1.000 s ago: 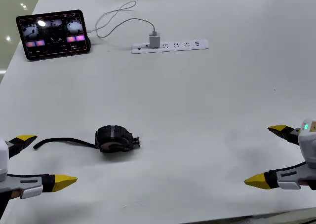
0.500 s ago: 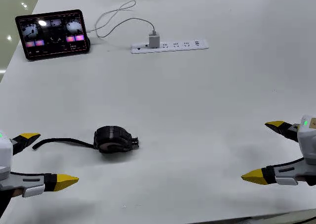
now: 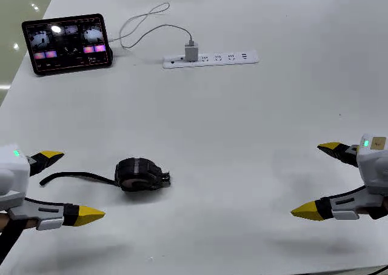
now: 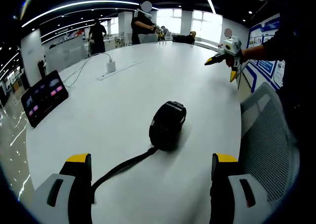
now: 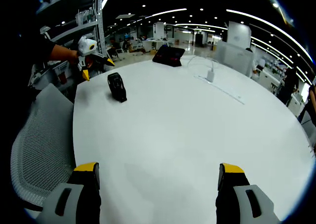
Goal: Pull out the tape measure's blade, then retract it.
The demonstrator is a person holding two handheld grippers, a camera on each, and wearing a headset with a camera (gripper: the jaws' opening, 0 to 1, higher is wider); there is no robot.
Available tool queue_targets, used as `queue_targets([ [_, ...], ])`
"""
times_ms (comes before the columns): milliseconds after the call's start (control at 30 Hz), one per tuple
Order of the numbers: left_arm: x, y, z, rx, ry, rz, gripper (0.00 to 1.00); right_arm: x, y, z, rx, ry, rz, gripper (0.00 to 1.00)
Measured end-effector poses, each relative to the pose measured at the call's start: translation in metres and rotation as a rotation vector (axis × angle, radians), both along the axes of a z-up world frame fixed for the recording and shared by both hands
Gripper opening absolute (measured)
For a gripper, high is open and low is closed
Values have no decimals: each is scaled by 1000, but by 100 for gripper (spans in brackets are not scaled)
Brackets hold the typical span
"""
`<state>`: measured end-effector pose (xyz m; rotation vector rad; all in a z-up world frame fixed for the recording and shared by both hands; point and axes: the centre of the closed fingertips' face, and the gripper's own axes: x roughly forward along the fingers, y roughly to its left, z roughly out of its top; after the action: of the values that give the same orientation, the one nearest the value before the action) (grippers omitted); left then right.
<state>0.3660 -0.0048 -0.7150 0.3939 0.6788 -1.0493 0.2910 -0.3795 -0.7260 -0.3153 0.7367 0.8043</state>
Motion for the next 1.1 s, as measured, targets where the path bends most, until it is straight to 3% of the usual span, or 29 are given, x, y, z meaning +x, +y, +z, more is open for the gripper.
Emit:
queue_targets([
  [133, 2, -8, 0, 0, 6, -30, 99, 2, 5, 0, -4, 3, 22, 99],
  [567, 14, -26, 3, 65, -5, -168, 99, 14, 27, 0, -12, 0, 109, 99],
  [700, 17, -29, 5, 74, -19, -206, 93, 17, 32, 2, -14, -2, 132, 99],
  [767, 15, -30, 4, 86, -15, -238, 88, 19, 36, 4, -9, -25, 154, 99],
  [800, 14, -32, 3, 90, -6, -247, 91, 22, 38, 5, -15, -43, 162, 99],
  [867, 12, -35, 1, 98, 14, -260, 96, 24, 40, 5, -13, -31, 161, 99],
  [967, 12, -39, 0, 107, 9, -281, 93, 28, 44, 6, -15, -47, 169, 99],
  [1000, 12, -41, 0, 107, 15, -283, 94, 32, 47, 9, -10, -72, 171, 99],
  [1100, 9, -45, -2, 115, 29, -300, 94, 36, 53, 11, 0, -70, 175, 99],
])
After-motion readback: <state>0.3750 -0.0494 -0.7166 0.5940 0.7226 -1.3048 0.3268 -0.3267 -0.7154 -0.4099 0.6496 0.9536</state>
